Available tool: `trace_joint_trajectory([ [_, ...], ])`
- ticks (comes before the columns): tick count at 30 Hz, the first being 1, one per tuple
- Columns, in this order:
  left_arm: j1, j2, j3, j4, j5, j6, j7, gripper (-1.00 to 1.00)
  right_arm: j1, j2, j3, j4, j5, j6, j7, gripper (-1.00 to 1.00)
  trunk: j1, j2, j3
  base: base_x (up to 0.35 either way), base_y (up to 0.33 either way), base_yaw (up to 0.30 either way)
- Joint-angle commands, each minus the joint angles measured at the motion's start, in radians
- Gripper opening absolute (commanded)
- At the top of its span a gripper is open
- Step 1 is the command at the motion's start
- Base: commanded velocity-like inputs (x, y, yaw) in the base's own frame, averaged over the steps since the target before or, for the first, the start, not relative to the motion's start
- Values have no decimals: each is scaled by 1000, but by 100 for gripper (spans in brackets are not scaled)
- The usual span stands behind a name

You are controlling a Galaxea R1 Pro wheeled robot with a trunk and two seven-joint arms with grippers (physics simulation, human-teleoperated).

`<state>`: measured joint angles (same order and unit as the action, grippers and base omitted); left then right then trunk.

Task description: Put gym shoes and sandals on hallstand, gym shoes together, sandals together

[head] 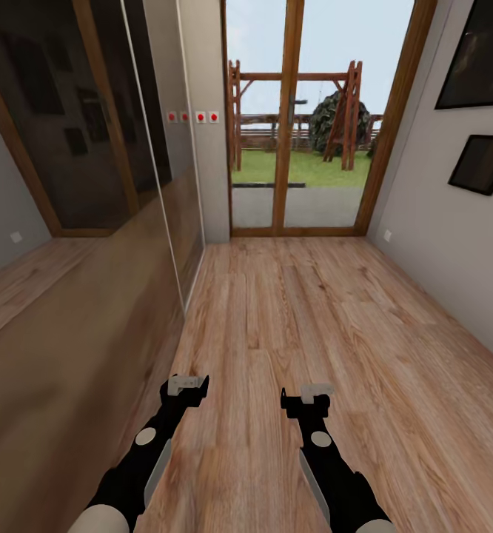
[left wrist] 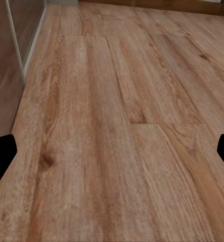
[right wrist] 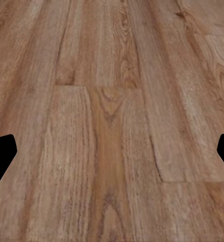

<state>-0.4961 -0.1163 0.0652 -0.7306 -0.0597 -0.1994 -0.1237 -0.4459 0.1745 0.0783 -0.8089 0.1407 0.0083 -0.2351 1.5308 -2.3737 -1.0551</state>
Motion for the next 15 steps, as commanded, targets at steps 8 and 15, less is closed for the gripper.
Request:
trace_joint_trajectory([
  [8, -1, -2, 7, 0, -6, -3, -8, 100, 0, 0, 1, 0, 8, 1, -6, 100, 0, 0, -1, 155, 0, 0],
  [15, -1, -2, 7, 0, -6, -3, -8, 100, 0, 0, 1, 0, 8, 1, -6, 100, 0, 0, -1, 38, 0, 0],
])
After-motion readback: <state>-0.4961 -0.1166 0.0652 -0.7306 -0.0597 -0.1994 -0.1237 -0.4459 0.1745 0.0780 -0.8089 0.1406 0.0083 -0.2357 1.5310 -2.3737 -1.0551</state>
